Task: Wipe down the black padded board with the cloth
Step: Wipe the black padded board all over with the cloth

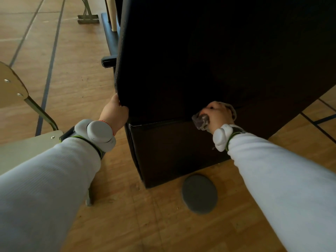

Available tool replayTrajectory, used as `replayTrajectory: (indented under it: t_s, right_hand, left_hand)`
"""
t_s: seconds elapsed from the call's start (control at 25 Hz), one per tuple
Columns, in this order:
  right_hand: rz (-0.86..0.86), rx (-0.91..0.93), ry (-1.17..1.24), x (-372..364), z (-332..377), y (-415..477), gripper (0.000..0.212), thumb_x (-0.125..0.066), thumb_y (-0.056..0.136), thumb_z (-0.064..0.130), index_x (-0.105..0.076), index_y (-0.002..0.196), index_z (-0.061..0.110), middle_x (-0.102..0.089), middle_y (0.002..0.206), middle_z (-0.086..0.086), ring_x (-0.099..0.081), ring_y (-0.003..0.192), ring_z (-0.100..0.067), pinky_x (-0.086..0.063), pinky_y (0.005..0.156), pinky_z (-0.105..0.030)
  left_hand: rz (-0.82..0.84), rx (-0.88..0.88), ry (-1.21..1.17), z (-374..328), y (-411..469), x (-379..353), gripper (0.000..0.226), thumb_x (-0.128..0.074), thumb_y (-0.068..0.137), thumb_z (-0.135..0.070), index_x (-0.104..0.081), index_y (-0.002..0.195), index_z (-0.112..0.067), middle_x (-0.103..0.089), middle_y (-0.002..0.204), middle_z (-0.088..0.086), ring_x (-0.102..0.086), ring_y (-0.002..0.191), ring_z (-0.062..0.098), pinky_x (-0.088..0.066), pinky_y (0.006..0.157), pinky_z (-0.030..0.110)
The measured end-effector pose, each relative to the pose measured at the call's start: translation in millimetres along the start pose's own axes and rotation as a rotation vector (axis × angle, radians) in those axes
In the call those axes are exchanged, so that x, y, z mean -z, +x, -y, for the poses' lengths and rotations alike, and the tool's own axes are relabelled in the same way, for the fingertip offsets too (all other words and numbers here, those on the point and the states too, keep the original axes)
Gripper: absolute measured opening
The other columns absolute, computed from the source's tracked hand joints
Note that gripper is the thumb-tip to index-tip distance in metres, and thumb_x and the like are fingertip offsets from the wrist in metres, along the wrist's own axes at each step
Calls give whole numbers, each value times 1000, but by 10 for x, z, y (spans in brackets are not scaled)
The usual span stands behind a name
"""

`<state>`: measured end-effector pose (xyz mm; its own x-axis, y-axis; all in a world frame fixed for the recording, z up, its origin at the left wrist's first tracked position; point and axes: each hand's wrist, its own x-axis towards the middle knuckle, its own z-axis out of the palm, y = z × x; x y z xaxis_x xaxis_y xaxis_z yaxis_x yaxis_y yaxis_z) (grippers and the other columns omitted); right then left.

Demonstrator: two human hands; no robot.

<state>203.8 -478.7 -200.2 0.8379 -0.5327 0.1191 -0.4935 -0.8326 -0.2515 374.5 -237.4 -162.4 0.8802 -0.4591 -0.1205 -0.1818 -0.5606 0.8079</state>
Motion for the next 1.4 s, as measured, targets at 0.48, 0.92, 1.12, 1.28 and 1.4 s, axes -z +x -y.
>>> replayTrajectory:
  t_s: [0.48,0.92,1.12,1.28,1.4]
  right_hand:
    - [-19,-114,333,367,218,-471,40,-52,83,0,-56,119,17,-39,127,-8,-40,118,-28,-41,93,-36]
    - [-32,-320,431,929,518,-1142,32,-53,89,13,-53,121,17,-47,122,-12,-54,103,-28,-36,80,-22]
    - [-75,-393,493,965,403,-1444,29,-56,87,12,-55,115,17,-49,111,-7,-53,95,-20,-35,77,-21]
    - [-74,-530,501,912,-17,-1612,28,-56,88,14,-55,115,19,-49,112,-6,-49,86,-14,-36,76,-22]
    - [-64,-584,506,919,-580,-1739,29,-56,88,14,-55,116,18,-50,115,-8,-54,95,-21,-39,81,-24]
  left_hand:
    - [282,166,235,-435,-313,-12,24,-45,95,-13,-41,71,-12,-39,69,6,-35,60,20,-33,67,35]
    - [325,-53,341,-925,-796,-84,17,-45,94,-18,-58,92,-7,-40,66,-4,-36,58,9,-35,77,30]
    - [422,-172,372,-1139,-915,-451,37,-46,95,-18,-55,121,6,-59,91,9,-51,94,27,-35,61,24]
    - [486,-180,434,-1237,-1025,-908,36,-45,95,-16,-53,122,6,-56,124,23,-52,115,36,-35,61,18]
    - [534,-183,482,-1473,-1128,-1502,28,-40,97,-13,-54,114,3,-51,113,13,-50,106,26,-41,83,30]
